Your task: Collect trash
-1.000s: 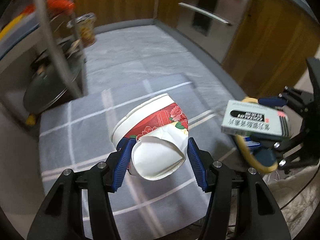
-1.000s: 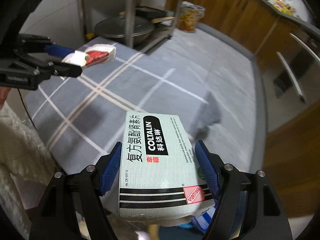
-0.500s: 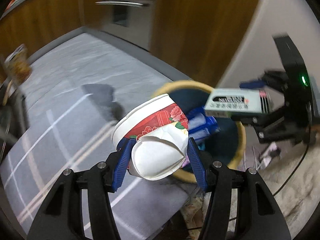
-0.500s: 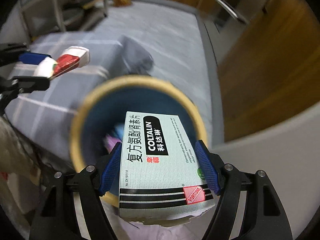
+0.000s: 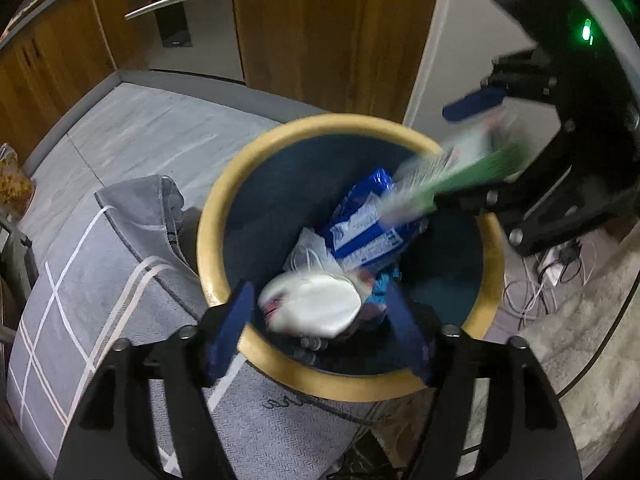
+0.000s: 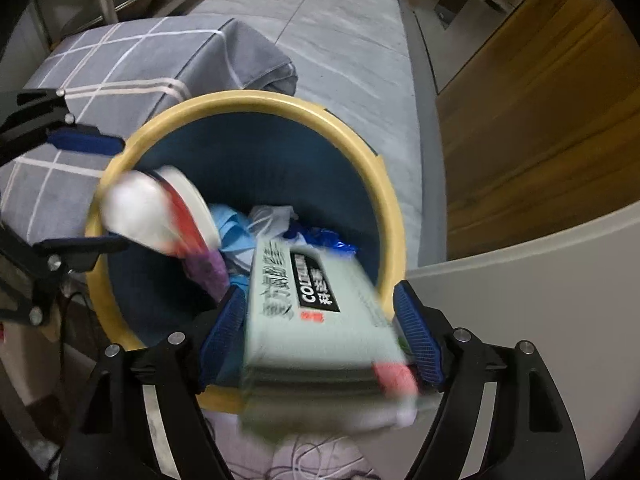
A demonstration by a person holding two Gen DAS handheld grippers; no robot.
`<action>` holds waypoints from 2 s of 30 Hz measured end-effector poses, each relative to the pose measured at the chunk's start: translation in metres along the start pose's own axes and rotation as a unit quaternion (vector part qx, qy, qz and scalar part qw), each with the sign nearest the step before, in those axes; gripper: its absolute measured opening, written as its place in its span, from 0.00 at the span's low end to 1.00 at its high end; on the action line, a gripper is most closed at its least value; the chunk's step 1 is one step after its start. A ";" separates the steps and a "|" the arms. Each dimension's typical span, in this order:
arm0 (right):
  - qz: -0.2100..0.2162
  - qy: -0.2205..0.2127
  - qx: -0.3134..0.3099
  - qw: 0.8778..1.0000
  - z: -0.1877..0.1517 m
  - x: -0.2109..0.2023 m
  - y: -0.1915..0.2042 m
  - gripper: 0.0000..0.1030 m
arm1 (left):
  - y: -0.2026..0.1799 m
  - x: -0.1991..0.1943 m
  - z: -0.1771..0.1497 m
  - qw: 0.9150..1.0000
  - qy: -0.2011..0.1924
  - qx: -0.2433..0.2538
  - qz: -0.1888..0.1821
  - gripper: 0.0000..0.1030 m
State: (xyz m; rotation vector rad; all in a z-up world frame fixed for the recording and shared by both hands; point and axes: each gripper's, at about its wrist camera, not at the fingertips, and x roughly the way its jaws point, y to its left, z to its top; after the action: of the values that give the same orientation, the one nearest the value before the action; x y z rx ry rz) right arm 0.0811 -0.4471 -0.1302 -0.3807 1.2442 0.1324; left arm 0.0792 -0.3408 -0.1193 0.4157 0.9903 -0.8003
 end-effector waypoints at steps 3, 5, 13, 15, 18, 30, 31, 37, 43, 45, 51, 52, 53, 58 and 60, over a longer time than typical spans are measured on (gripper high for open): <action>0.003 -0.011 0.002 1.000 0.000 -0.010 0.004 0.82 | 0.007 -0.012 0.002 1.000 -0.013 -0.019 0.001 0.69; 0.004 -0.023 0.011 1.000 0.000 -0.019 0.007 0.82 | 0.018 -0.026 0.001 0.999 -0.023 -0.048 0.000 0.69; 0.003 -0.134 0.140 0.981 -0.010 -0.093 0.022 0.82 | 0.044 -0.090 -0.007 0.990 -0.077 -0.122 0.013 0.79; 0.003 -0.166 0.204 0.965 -0.018 -0.111 0.027 0.85 | 0.048 -0.106 -0.013 0.987 -0.092 -0.131 0.027 0.82; 0.025 -0.186 0.296 0.937 -0.037 -0.114 0.038 0.89 | 0.050 -0.125 -0.022 0.984 -0.106 -0.132 0.050 0.87; -0.039 -0.224 0.331 0.916 -0.054 -0.128 0.095 0.92 | 0.046 -0.147 -0.067 0.980 -0.113 -0.130 0.100 0.95; -0.044 -0.231 0.325 0.916 -0.053 -0.130 0.098 0.93 | 0.045 -0.148 -0.071 0.979 -0.114 -0.131 0.109 0.95; -0.060 -0.240 0.299 0.922 -0.054 -0.131 0.115 0.94 | 0.044 -0.158 -0.078 0.974 -0.129 -0.131 0.131 0.95; -0.066 -0.242 0.300 0.920 -0.058 -0.133 0.114 0.94 | 0.045 -0.160 -0.078 0.972 -0.139 -0.134 0.131 0.95; -0.066 -0.244 0.306 0.918 -0.060 -0.134 0.113 0.94 | 0.043 -0.159 -0.077 0.973 -0.139 -0.130 0.132 0.95; -0.065 -0.245 0.310 0.916 -0.062 -0.132 0.110 0.94 | 0.040 -0.157 -0.077 0.974 -0.137 -0.125 0.131 0.95; -0.065 -0.245 0.310 0.916 -0.063 -0.132 0.110 0.94 | 0.040 -0.157 -0.077 0.974 -0.137 -0.124 0.131 0.95; -0.064 -0.245 0.311 0.916 -0.062 -0.132 0.109 0.94 | 0.040 -0.157 -0.077 0.974 -0.136 -0.123 0.131 0.95; -0.064 -0.245 0.310 0.916 -0.063 -0.132 0.109 0.94 | 0.040 -0.156 -0.078 0.974 -0.132 -0.125 0.132 0.95; -0.065 -0.244 0.310 0.916 -0.062 -0.132 0.109 0.94 | 0.040 -0.156 -0.077 0.974 -0.132 -0.125 0.132 0.95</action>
State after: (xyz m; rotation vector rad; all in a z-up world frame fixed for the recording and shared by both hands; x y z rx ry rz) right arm -0.0504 -0.3539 -0.0457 0.1261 0.7050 -0.2688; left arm 0.0176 -0.2020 -0.0254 0.2093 0.7558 -0.4677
